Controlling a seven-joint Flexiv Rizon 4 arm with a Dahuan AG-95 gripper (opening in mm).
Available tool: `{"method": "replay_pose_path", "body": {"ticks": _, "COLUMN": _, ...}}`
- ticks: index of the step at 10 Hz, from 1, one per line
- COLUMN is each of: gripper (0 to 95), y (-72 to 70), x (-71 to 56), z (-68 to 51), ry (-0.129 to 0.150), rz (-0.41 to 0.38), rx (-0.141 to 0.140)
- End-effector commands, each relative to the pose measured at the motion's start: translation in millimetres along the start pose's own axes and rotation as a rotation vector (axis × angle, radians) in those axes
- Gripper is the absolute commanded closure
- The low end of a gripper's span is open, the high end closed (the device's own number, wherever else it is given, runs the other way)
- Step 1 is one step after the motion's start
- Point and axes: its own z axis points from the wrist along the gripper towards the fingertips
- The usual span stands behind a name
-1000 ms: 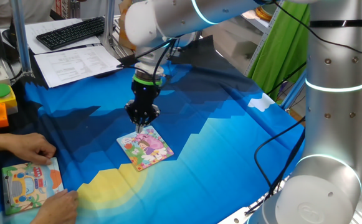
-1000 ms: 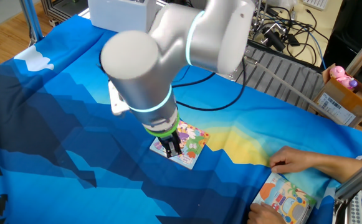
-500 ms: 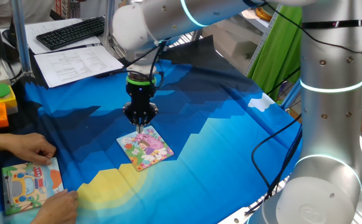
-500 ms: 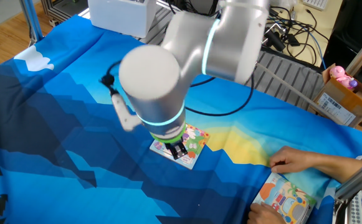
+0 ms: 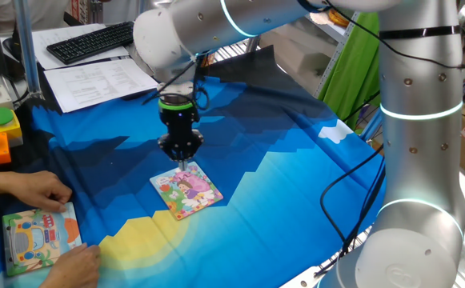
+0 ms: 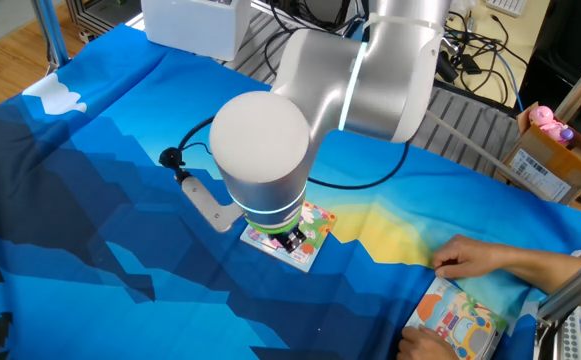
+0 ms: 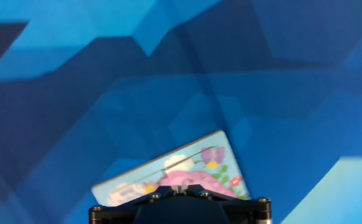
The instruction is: Assemble one piece of a puzzle
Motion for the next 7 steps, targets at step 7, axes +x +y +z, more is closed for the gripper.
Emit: {"method": "replay_pose_path", "body": {"ticks": 7, "gripper": 95.0, "y": -22.0, "x": -3.7, "z": 10.6, "ry": -0.032, "rz": -0.139, "rx": -0.015}}
